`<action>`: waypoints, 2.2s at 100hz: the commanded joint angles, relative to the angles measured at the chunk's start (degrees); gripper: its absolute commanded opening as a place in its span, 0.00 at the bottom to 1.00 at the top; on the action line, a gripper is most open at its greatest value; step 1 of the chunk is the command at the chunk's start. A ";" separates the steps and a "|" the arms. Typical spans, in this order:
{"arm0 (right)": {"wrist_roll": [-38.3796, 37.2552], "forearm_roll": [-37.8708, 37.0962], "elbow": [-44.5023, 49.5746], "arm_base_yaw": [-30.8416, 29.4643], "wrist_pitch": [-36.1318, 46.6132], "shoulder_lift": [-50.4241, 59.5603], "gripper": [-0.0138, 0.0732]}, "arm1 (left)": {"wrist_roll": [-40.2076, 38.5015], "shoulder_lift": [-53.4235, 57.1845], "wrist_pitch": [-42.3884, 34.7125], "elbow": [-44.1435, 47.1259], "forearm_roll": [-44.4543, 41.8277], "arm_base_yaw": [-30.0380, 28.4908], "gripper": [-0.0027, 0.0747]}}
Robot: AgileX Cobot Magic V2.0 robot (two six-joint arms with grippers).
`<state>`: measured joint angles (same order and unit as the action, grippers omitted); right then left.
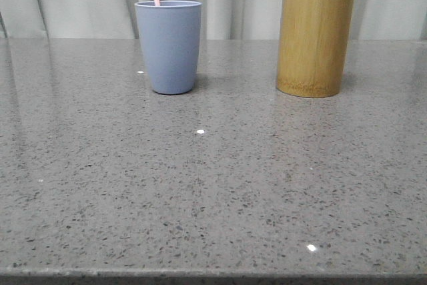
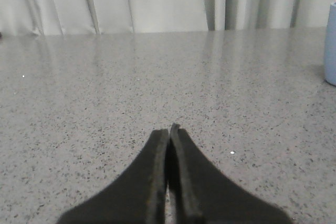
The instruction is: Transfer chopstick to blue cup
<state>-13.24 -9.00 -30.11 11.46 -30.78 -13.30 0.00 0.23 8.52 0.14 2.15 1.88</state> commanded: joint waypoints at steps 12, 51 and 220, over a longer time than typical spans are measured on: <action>0.17 -0.87 -1.31 -0.23 4.59 -0.59 0.04 | -0.79 2.03 -3.44 0.50 0.78 -0.06 0.01; 0.17 -0.87 -1.31 -0.23 4.59 -0.59 0.04 | -0.79 2.03 -3.92 0.50 0.78 0.05 0.01; 0.27 2.74 29.35 -9.08 33.91 12.77 0.04 | -0.79 2.03 -3.92 0.50 0.78 0.05 0.01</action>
<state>-13.24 -7.10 -1.19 3.25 -2.32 -1.80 -0.39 0.23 9.29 0.14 2.48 1.88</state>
